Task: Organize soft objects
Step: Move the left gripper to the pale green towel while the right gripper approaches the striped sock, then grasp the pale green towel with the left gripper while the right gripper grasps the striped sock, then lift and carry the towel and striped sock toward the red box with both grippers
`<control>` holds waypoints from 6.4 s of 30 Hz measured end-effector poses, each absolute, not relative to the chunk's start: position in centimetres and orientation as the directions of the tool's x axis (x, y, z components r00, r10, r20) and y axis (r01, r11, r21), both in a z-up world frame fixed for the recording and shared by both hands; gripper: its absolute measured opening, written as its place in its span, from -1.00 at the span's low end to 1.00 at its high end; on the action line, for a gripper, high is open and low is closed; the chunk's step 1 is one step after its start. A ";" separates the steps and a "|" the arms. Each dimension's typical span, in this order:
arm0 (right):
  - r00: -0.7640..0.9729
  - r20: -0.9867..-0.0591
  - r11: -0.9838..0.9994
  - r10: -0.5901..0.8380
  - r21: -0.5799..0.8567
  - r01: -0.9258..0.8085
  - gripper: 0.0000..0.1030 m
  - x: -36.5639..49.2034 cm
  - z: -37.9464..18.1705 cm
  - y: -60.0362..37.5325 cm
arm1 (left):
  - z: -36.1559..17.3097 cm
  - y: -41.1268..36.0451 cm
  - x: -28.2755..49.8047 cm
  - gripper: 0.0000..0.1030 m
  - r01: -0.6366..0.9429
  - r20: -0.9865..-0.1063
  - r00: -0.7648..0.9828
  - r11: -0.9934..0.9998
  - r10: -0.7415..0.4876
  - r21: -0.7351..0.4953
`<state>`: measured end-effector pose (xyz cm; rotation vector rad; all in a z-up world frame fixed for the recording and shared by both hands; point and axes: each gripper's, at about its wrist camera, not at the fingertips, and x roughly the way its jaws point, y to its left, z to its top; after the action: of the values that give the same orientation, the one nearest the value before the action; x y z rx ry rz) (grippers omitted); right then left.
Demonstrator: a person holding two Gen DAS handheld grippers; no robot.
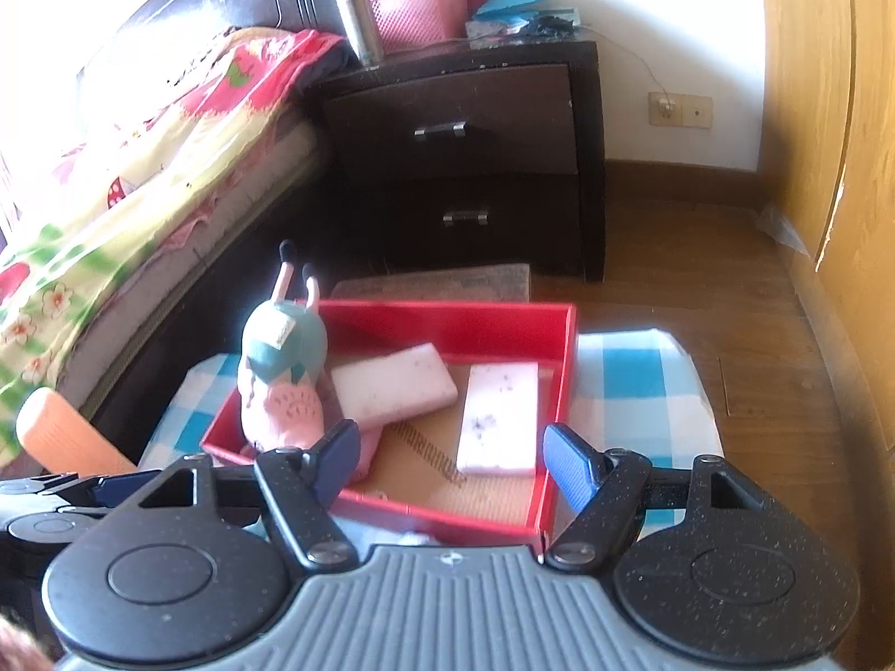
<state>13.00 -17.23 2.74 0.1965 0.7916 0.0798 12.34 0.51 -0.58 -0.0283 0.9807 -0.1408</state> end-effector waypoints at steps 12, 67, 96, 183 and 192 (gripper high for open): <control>0.666 -0.728 0.976 0.160 0.219 0.005 0.00 10.0 1.8 -17.5 | -3.4 -0.4 8.9 0.58 0.162 -0.876 0.458 0.983 -0.148 -0.081; 0.462 -0.872 0.987 0.159 0.156 -0.047 0.16 2.6 -4.6 -20.1 | -8.1 -3.2 2.2 -0.54 0.297 -0.906 0.291 0.929 -0.306 -0.219; 0.322 -0.931 0.985 0.172 0.153 -0.081 -0.58 2.8 -9.3 -18.3 | -9.2 -3.8 1.8 -0.51 0.320 -0.931 0.253 0.931 -0.264 -0.177; 0.458 -0.850 0.965 0.259 0.209 -0.159 -0.61 6.6 -2.8 -15.5 | 1.1 -0.2 8.8 -0.50 0.177 -0.786 0.574 0.972 -0.228 -0.152; 0.370 -0.873 0.946 0.318 0.319 -0.061 -0.58 8.5 -9.0 -13.4 | 0.8 0.6 8.3 -0.47 0.181 -0.793 0.558 0.968 -0.246 -0.173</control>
<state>8.49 -13.43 -8.97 0.2494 1.1697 0.2465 8.29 0.65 0.84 -0.0746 0.9466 -0.2525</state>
